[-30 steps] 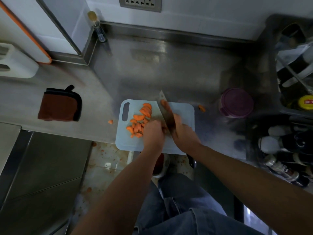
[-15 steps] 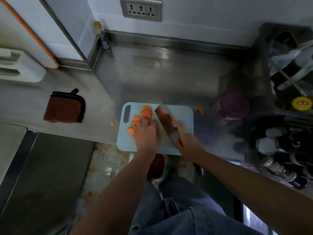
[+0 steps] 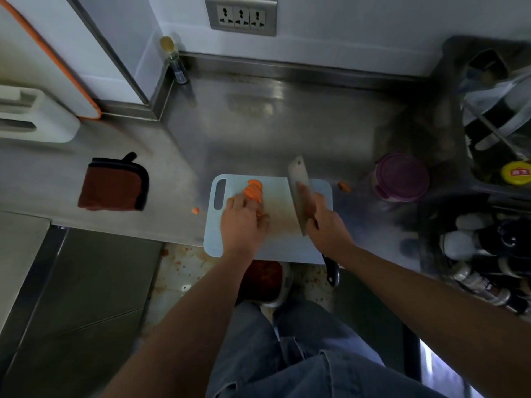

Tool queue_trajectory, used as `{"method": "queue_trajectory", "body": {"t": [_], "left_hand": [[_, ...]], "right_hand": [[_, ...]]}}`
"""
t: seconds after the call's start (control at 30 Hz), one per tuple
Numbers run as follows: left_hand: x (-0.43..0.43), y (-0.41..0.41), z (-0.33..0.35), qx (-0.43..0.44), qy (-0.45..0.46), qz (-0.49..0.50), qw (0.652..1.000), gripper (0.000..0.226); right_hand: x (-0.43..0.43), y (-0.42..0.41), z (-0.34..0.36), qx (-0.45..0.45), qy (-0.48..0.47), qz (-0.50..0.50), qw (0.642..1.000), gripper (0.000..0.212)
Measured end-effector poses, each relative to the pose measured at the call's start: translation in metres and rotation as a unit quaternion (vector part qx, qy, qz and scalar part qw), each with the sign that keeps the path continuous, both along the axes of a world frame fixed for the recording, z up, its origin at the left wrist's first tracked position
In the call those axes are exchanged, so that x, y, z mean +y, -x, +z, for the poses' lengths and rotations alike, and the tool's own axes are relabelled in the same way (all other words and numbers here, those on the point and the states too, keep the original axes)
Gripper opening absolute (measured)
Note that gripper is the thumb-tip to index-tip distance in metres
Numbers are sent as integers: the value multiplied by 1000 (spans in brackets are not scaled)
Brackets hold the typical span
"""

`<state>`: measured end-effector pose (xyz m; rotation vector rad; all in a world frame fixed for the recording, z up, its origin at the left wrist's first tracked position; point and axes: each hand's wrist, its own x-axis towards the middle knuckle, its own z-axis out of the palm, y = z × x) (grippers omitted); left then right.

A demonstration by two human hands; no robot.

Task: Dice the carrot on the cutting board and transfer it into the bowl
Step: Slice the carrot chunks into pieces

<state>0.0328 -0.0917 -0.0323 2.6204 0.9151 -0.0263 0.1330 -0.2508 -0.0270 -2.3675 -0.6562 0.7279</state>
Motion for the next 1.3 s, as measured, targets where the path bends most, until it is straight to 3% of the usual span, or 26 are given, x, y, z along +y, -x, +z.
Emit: {"method": "queue_trajectory", "body": {"t": [0.13,0.37,0.63,0.83,1.0,1.3], "left_hand": [[19,-17,8,-35,36,75,996,30],[37,-33,13,-39,102,64,992,10],[51,-27,11,23,6,-108,994,20],[55,-30,14,63,-11,-150,987,22],[53,-27,17,72,-28,-207,975,39],[54,-31,19,70,-37,-221,972,27]], "right_hand": [[9,1,2,-2,1,15,1000,68],[23,4,-3,45,42,-20,998,69],[27,0,-4,50,32,-18,998,68],[28,-1,-2,59,37,-14,998,68],[27,-1,-3,54,38,-12,998,67],[21,-2,-2,54,38,-4,998,70]]}}
